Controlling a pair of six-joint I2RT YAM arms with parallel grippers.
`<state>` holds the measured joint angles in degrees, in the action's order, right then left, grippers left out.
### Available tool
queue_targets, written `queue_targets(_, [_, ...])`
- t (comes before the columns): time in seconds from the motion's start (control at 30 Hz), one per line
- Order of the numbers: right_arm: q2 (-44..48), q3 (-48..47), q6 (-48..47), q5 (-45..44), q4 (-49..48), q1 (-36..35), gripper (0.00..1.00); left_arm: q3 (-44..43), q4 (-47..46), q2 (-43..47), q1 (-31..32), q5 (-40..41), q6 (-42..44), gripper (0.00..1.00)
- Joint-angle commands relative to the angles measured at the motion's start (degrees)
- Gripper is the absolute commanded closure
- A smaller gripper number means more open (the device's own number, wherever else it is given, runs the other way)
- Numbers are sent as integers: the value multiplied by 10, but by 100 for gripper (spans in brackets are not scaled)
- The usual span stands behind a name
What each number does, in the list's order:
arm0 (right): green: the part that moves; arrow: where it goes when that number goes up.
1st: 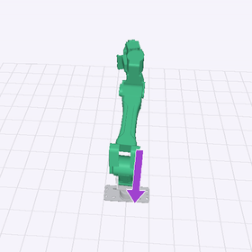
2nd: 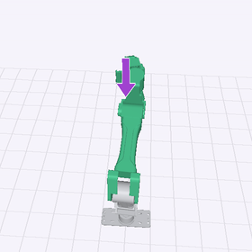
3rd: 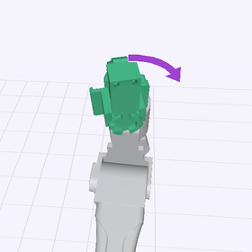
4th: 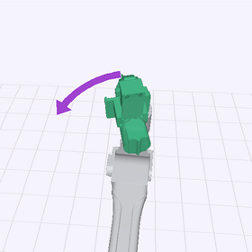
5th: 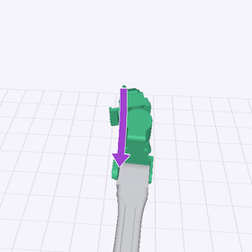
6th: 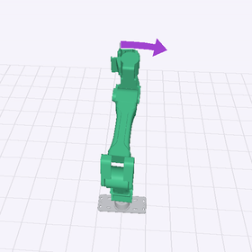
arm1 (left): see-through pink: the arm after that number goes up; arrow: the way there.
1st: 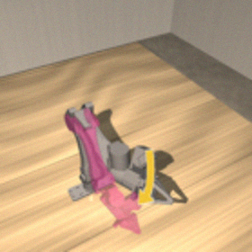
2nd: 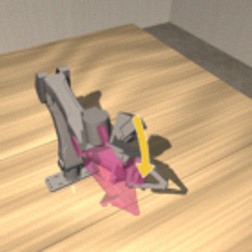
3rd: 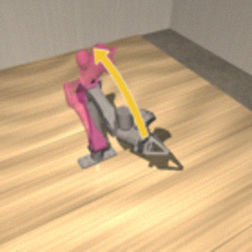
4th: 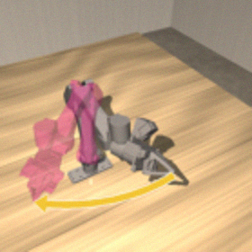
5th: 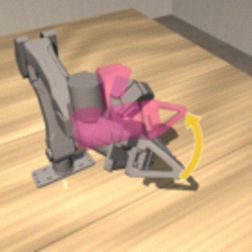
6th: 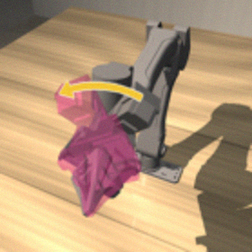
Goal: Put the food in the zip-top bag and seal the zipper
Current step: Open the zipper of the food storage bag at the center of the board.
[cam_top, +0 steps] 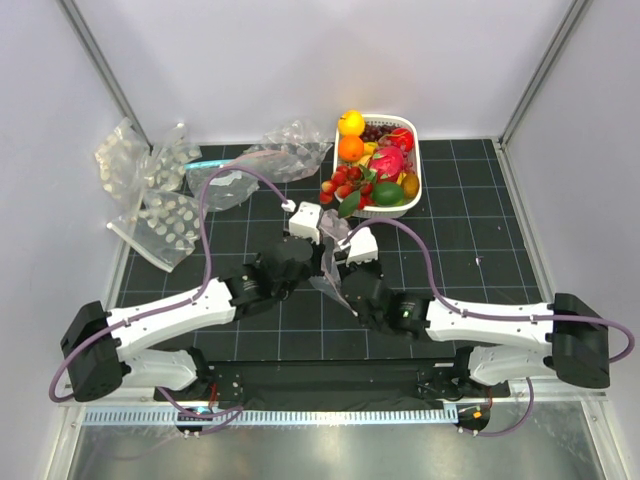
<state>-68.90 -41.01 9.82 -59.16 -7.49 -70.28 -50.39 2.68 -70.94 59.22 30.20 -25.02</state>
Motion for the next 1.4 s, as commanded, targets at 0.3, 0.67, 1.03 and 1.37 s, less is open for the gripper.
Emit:
queue_targets(0.3, [-45,-52,13,-59,11,-2,65,-14,6,33,0,-8,5,100])
queue_targets(0.67, [25,-7,34,-51,-25,0,99,-27,8,-26,0,-88,6,63])
queue_targets(1.03, [43,5,63,-78,-34,0,99,-21,-24,-58,13,-92,-19,55])
queue_targets(1.37, [9,-13,70,-103,-22,0,99,-1,-46,-21,20,-104,-35,43])
